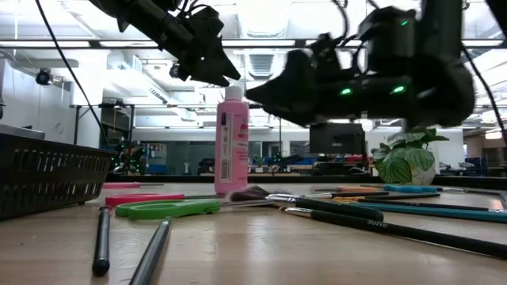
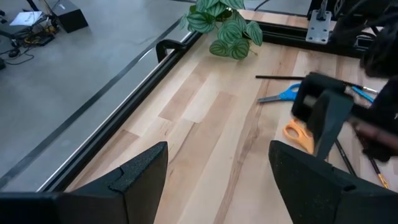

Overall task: Pick & Place Paint Supplies
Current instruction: Put the pink paint bottle into the gray bin

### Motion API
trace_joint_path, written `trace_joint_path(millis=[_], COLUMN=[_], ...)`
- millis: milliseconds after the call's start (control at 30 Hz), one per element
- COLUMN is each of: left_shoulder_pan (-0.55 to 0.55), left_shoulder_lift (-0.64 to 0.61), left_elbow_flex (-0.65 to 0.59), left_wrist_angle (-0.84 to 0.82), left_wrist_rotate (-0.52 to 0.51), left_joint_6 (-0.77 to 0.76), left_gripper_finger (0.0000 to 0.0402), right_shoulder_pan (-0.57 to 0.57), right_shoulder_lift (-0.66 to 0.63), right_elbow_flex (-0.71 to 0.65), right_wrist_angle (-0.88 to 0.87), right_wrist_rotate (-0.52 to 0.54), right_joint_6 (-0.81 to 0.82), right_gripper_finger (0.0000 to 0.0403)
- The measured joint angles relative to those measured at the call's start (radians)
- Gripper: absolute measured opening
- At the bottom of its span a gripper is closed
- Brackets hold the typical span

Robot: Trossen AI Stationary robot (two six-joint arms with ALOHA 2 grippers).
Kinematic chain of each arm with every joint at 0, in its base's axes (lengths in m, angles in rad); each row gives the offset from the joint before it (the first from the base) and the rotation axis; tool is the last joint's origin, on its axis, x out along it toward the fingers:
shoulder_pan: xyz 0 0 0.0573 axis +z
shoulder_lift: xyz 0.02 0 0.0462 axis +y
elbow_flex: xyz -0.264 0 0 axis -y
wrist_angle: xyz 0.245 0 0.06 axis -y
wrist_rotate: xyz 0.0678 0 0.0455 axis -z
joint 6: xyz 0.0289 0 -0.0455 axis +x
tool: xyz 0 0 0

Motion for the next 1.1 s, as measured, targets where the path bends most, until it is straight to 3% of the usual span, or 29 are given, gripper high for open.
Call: trace_joint_path(millis=[467, 800, 1100], left_shoulder_pan=[0.000, 0.000, 0.000], left_shoulder_lift=[0.000, 0.000, 0.000], left_elbow_flex=[0.000, 0.000, 0.000], left_wrist_angle=[-0.007, -0.008, -0.008], left_wrist_rotate=[0.000, 0.000, 0.000], left_joint_6=[0.000, 0.002, 0.002], left_gripper_finger=[0.0283, 0.0283, 0.0283], right_shoulder_pan=[0.020, 0.022, 0.022], right_shoulder_lift=[-0.473, -0.827, -1.119], right_elbow_flex=[-0.337, -0.543, -0.565], right_wrist_angle=[-0.276, -0.316, -0.740], right_wrist_rotate=[0.004, 0.003, 0.002], right_joint_6=[-0.022, -0.134, -0.032], right_gripper_finger=[0.0329, 0.0329, 0.0329])
